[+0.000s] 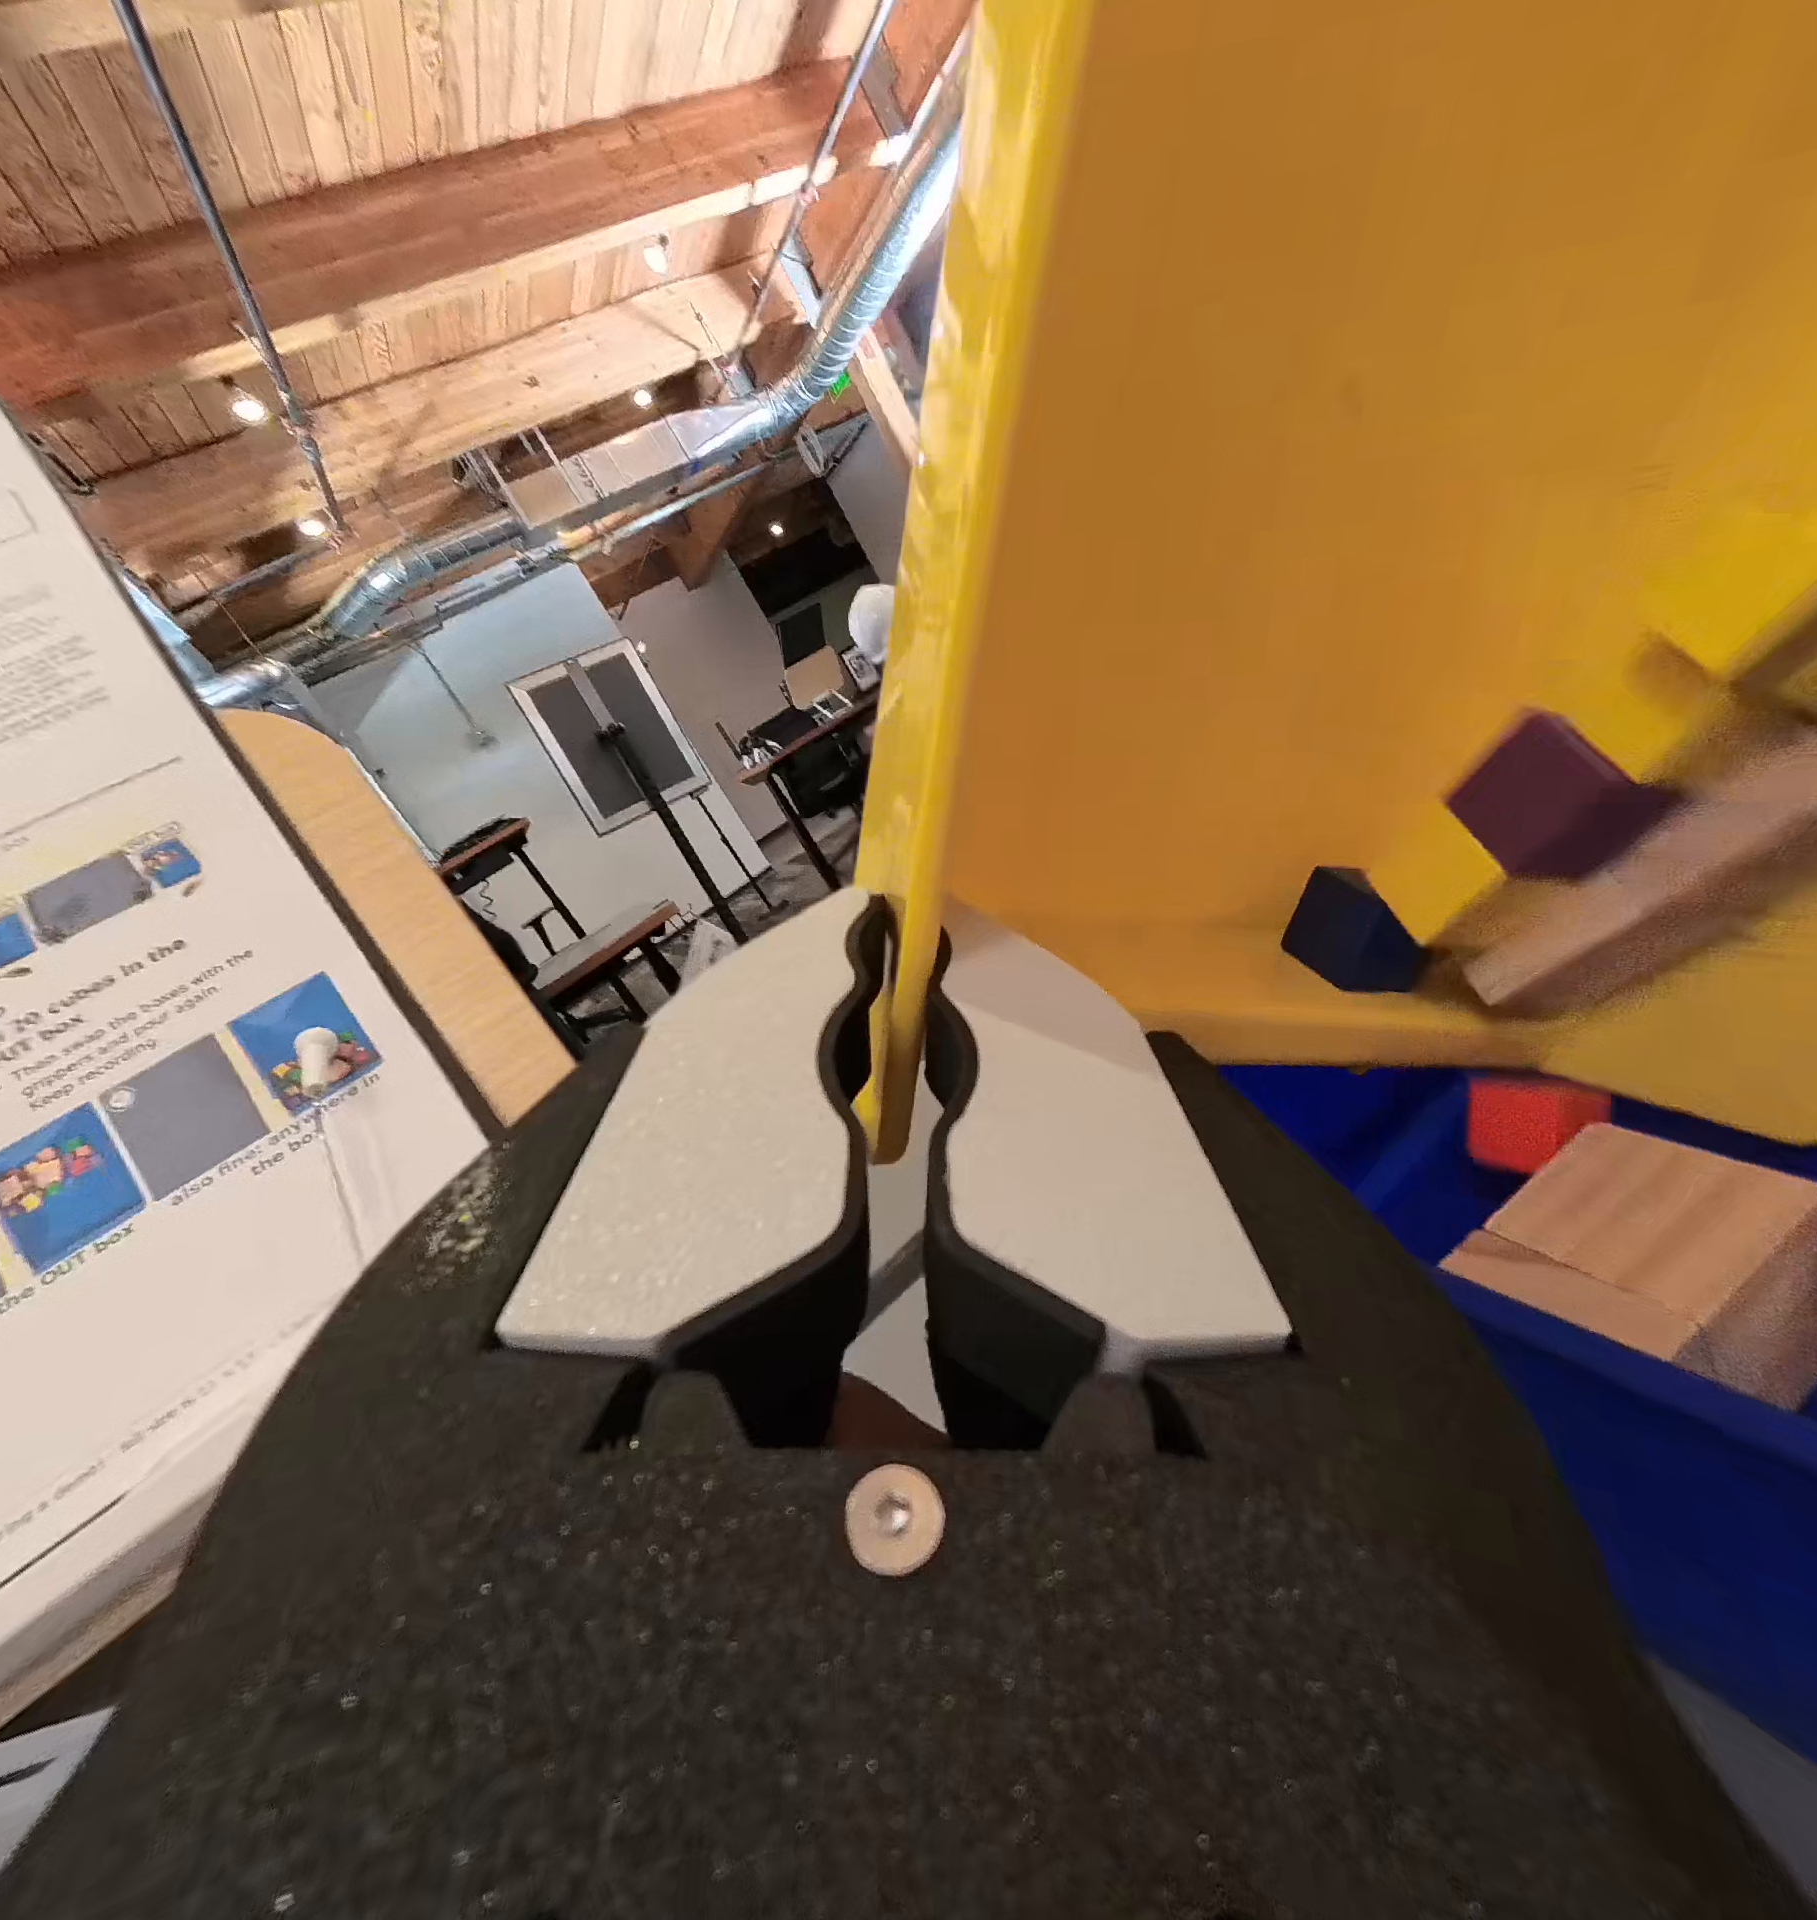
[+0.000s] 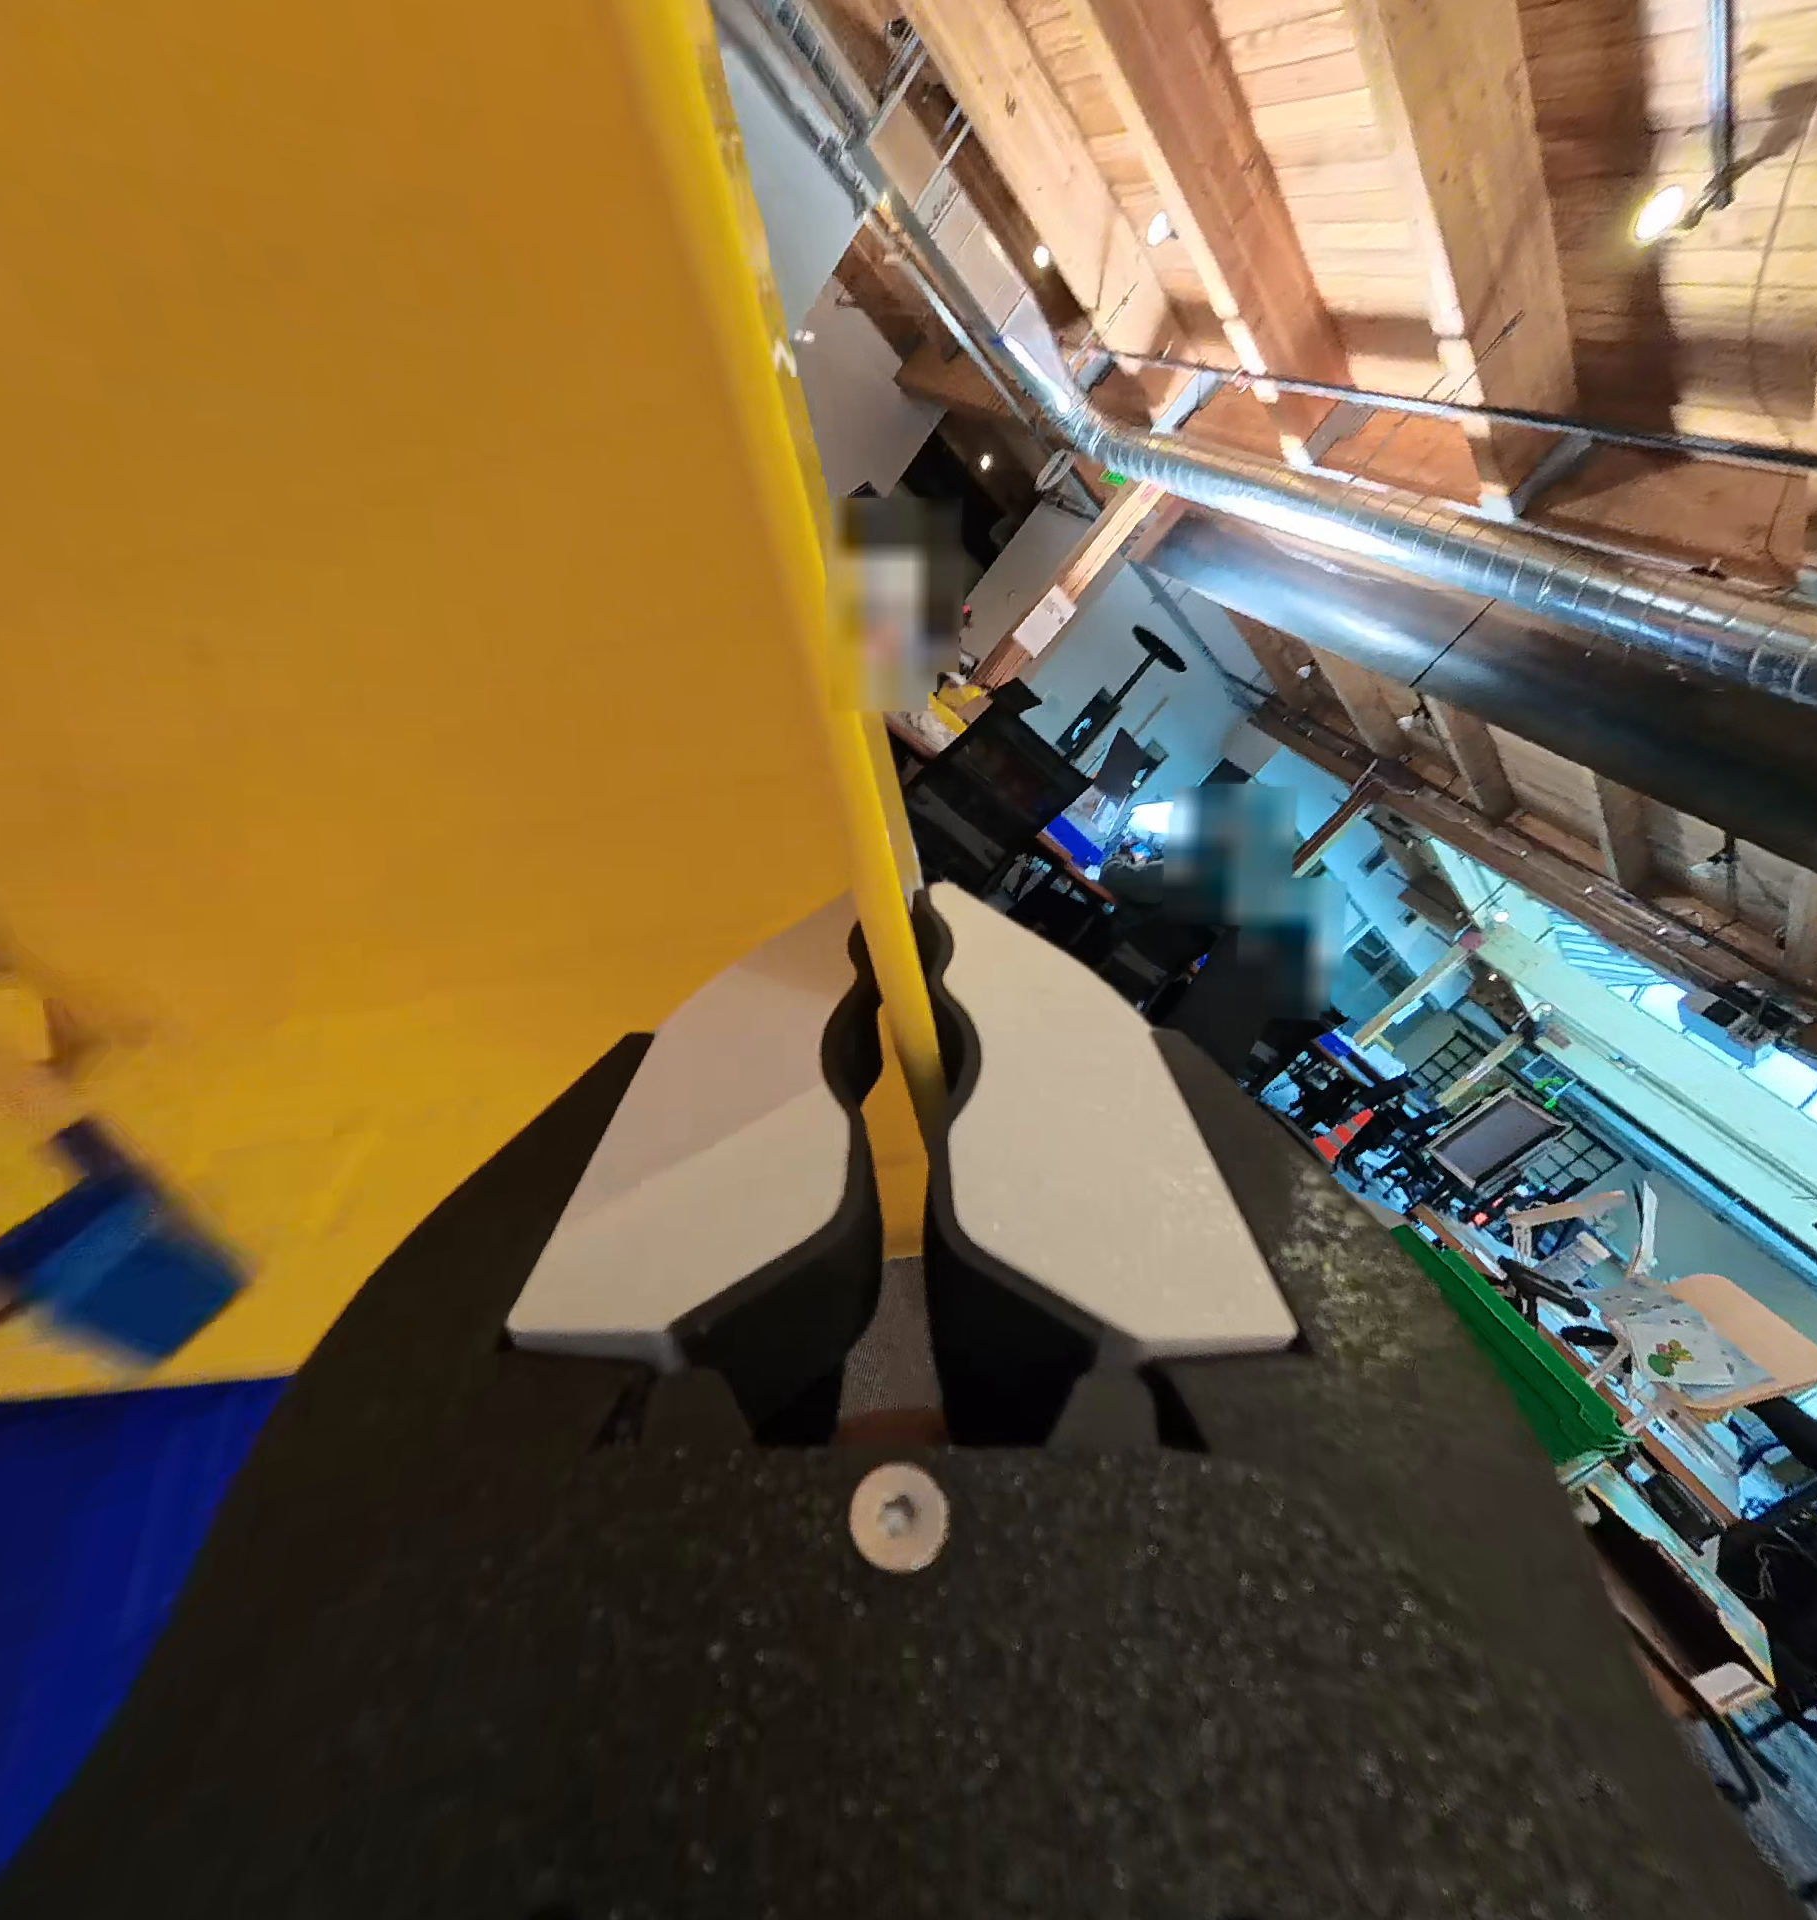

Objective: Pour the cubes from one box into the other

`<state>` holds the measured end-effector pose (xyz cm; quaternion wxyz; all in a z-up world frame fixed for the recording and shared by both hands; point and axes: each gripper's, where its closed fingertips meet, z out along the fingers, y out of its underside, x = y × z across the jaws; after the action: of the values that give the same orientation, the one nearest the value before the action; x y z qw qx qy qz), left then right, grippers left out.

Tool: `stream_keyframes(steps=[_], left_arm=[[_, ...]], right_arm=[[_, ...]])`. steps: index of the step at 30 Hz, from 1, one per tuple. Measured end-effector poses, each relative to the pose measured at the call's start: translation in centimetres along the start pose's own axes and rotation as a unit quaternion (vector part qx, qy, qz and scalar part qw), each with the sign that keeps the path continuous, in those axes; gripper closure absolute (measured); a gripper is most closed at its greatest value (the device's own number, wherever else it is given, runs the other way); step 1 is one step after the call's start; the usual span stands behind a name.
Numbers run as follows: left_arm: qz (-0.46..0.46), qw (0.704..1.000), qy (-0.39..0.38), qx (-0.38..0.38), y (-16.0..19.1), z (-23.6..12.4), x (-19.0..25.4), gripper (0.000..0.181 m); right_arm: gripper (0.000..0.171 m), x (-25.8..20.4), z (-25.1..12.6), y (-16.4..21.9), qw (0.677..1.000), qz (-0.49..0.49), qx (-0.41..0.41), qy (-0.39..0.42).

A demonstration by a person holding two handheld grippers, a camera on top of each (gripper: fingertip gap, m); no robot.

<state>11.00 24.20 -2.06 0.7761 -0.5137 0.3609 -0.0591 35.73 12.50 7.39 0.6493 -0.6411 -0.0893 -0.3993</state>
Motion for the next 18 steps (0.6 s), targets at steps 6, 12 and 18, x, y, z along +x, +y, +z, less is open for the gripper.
stream_keyframes(steps=[6,12,18], left_arm=[[0.011,0.999,-0.032,0.018,-1.0,-0.2,-0.5,0.177],[0.030,0.994,-0.080,0.062,-4.2,-0.3,-2.1,0.177],[0.023,0.990,-0.118,0.081,-9.7,-1.9,-5.3,0.177]], right_arm=[[0.167,0.8,-0.5,-1.3,0.999,-0.005,0.034,0.024],[0.168,2.9,-1.9,-3.7,0.991,-0.003,0.108,0.080],[0.168,5.7,-3.3,-7.7,0.990,0.018,0.117,0.075]])
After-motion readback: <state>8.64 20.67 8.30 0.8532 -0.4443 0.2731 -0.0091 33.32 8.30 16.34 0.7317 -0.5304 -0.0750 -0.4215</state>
